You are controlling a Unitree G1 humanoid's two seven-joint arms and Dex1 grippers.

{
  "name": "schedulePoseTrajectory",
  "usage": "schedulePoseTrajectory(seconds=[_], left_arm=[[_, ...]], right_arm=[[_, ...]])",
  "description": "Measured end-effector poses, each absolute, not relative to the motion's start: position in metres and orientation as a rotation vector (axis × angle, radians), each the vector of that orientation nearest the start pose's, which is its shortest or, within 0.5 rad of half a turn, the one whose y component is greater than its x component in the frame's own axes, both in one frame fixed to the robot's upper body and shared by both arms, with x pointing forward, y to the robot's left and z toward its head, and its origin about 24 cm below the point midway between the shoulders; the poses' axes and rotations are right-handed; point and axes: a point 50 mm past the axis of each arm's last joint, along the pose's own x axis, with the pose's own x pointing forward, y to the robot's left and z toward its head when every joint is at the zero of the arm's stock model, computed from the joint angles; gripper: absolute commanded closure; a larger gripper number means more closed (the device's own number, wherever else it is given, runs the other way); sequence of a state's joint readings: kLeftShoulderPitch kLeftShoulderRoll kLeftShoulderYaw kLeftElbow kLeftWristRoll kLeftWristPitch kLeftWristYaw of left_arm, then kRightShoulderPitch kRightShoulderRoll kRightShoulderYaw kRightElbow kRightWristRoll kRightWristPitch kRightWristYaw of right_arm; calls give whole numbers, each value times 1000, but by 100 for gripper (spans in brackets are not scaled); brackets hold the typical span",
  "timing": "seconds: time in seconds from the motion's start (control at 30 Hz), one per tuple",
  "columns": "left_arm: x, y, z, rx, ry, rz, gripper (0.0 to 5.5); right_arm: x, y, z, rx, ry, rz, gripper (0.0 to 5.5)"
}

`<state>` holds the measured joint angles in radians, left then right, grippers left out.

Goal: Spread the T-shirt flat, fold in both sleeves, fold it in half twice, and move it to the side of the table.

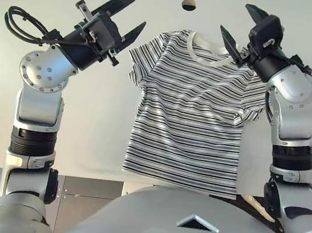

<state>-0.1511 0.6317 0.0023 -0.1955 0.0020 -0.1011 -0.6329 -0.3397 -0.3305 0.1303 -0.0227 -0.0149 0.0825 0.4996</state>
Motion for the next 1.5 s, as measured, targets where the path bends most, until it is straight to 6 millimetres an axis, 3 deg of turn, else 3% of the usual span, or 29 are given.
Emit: schedulePoseTrajectory(seconds=[0.07, 0.37, 1.5], left_arm=[[260, 199, 144, 776, -233, -686, 352], [274, 227, 149, 1205, -179, -646, 352], [277, 224, 145, 1198, -182, -727, 352]], right_arm=[[300, -135, 122, -427, -161, 642, 237], [305, -146, 131, -428, -207, 611, 237], [308, -151, 134, -464, -237, 619, 237]])
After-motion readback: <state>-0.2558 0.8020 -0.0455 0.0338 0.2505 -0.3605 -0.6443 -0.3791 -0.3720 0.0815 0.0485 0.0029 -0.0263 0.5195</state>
